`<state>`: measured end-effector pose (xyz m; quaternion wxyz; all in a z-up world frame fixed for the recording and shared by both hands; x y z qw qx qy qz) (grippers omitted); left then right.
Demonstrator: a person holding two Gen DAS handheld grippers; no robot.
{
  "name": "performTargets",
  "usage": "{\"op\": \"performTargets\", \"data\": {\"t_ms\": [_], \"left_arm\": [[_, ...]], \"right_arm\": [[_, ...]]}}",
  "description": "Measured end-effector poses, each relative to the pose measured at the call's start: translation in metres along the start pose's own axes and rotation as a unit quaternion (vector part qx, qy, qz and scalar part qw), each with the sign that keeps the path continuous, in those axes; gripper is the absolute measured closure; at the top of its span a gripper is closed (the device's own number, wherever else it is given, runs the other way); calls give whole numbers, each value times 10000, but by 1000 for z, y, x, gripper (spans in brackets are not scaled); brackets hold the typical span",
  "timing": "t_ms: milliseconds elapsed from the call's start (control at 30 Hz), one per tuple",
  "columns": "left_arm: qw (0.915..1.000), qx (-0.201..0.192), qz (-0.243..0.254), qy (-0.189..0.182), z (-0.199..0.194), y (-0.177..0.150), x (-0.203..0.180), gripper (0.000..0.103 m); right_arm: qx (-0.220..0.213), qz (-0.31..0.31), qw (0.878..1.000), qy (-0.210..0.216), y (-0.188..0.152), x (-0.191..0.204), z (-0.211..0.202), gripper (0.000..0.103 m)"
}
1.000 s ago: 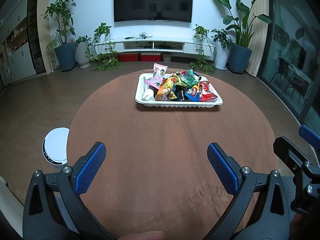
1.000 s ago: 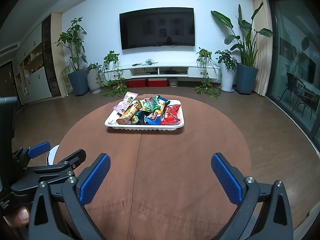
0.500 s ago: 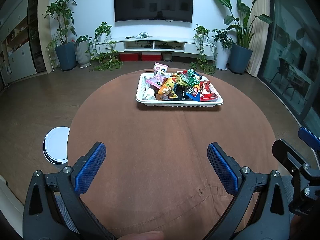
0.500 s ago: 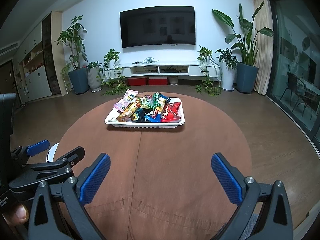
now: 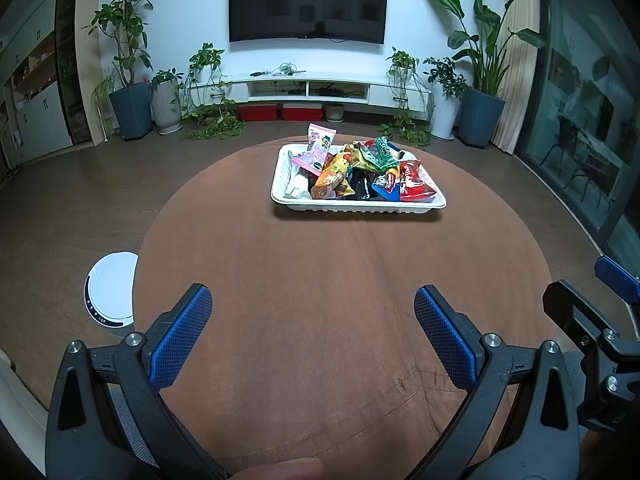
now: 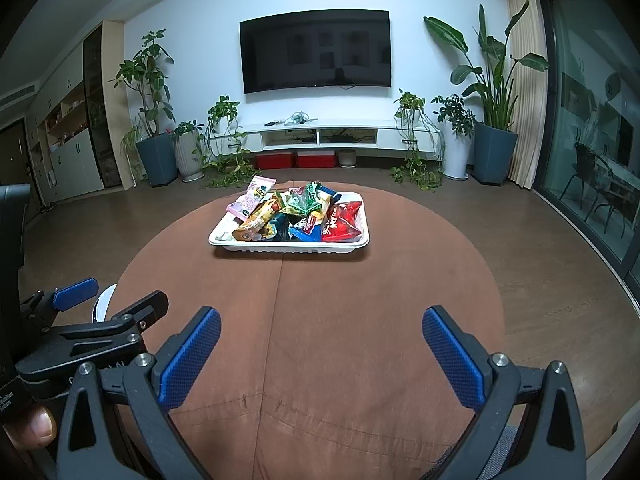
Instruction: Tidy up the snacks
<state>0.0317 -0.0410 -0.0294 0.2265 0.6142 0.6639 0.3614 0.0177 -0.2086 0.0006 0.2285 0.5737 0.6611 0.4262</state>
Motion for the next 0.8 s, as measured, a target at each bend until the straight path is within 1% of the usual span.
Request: {"op": "performTargets", "data": {"t_ms": [200, 367, 600, 800], "left_arm": [[10000, 35, -5, 26, 2, -3, 0, 0], [9999, 87, -71, -118, 5, -5, 0, 0], [9999, 101, -103, -87, 7, -3, 0, 0], [9998, 154, -87, 34, 11, -2, 0, 0]], "right_arm": [[6, 3, 10000, 1, 1, 0, 0, 0], [15, 16, 10000, 19, -1, 0, 0, 0], [75, 78, 9999, 27, -15, -5, -2, 0], [125, 94, 9999, 30, -20, -5, -5, 0]]}}
Point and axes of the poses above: each gripper's, at about its wrist camera, not at the fingertips, and z roughly the way its jaws point, x to its left, y to its top, the point moved 6 cm from there along z, roughly the way its jaws point, and after that the axes turned 15 degrees about y, right-handed, at the moved point
